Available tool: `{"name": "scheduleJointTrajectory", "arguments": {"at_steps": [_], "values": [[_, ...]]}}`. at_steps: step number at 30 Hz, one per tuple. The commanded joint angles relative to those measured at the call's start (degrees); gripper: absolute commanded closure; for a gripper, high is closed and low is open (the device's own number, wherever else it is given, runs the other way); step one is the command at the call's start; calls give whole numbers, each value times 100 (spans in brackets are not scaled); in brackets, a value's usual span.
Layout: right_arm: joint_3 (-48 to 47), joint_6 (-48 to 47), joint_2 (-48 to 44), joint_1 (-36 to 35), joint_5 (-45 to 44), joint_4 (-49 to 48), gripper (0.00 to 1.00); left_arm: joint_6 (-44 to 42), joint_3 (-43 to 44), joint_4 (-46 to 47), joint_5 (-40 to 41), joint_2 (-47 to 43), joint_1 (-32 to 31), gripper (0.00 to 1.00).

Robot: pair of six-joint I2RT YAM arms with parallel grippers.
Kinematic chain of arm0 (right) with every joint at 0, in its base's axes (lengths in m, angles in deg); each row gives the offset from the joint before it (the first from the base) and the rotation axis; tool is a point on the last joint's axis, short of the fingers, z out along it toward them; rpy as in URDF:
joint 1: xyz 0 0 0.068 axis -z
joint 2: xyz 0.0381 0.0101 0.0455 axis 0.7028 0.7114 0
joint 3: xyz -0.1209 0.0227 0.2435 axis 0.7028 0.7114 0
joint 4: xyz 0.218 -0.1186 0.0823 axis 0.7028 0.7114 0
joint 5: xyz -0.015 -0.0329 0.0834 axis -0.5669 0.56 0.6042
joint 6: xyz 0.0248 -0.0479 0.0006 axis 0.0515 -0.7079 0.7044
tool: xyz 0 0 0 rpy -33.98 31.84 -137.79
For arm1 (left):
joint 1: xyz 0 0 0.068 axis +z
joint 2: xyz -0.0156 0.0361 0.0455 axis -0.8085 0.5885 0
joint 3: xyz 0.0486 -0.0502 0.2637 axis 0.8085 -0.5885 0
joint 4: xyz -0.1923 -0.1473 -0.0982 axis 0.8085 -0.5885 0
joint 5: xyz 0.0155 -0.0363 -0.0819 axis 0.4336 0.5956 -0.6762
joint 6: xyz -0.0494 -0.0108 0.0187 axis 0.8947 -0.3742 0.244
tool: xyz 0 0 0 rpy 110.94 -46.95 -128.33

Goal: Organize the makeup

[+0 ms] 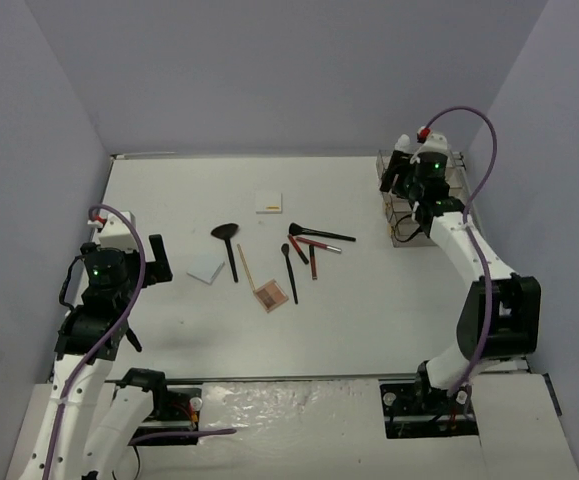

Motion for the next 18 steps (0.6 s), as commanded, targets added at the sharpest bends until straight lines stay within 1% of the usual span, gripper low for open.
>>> {"name": "scheduleJointTrajectory", "arguments": {"at_steps": [1,5,7,8,10,14,18], "values": [[-950,-85,990,589,477,-843,86,23,94,319,18,41,26,3],[-1774,-106,1821,966,616,-970,86,15,96,319,10,45,26,3],[-2186,-232,2194,1021,637,-980,86,22,96,319,-3,42,26,3],[-2235,-248,2239,1047,644,-986,86,21,96,320,-21,44,26,3],[-2701,-402,2667,1107,709,-979,86,13,97,329,-61,61,26,3],[-2976,-501,3091,1147,760,-1004,86,15,122,330,-93,95,19,3],[-2975,-575,3358,1141,833,-1132,85,16,122,328,-110,107,26,3]]}}
